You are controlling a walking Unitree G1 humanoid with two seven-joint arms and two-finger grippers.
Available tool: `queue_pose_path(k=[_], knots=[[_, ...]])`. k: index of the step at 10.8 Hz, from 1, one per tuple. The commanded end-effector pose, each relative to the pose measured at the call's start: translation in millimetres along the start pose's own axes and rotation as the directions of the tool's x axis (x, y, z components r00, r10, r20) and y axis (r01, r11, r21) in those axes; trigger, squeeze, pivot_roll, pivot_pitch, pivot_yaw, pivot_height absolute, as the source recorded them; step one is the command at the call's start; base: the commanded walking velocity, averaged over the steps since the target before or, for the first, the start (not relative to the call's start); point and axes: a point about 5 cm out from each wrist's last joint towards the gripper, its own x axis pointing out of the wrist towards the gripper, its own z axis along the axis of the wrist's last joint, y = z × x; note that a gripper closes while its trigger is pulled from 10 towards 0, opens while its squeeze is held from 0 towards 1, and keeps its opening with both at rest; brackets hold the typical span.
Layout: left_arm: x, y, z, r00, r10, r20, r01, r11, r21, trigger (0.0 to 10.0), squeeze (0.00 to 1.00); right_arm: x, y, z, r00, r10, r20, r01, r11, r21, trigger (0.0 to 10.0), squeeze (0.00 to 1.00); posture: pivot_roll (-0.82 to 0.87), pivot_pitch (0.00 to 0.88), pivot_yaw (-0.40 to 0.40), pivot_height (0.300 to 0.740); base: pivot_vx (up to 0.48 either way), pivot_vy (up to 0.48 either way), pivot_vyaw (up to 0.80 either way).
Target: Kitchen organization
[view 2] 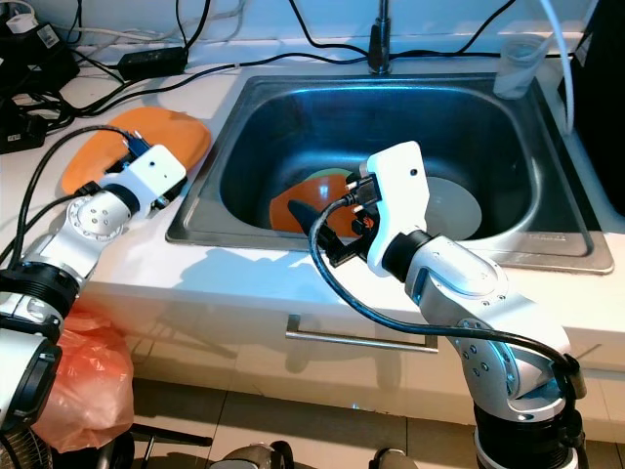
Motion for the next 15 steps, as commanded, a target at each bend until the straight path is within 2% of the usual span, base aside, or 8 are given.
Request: queue_pose_path(k=[1,10,12,15], knots=[[-3.9,-13.9,-17.5,0.996,-0.061,-0.072,0.062,0.998,0.004,0.0,0.00,-1.3,3.4,2.0,1.000,0.012,0.007,-0.012,1.000,-0.001,10.0,0.00,-0.03,0.142,0.136,0.740,0.000,0.000,0.00],[-4.3,-15.7,-19.6,0.995,-0.069,-0.075,0.069,0.998,0.001,0.0,0.00,-0.4,2.1,2.0,1.000,0.011,0.007,-0.011,1.000,0.000,10.0,0.00,-0.02,0.140,0.133,0.740,0.000,0.000,0.00],[-3.5,-9.8,-13.2,0.999,-0.008,-0.033,0.010,0.999,0.050,0.0,0.00,0.7,1.2,2.1,1.000,0.010,0.009,-0.010,1.000,-0.002,10.0,0.00,-0.02,0.130,0.132,0.740,0.000,0.000,0.00],[-2.5,-7.8,-3.0,0.997,0.070,0.038,-0.073,0.995,0.071,0.0,0.00,2.4,-0.2,2.9,1.000,0.009,0.012,-0.009,1.000,-0.008,10.0,0.00,-0.02,0.116,0.129,0.740,0.000,0.000,0.00]])
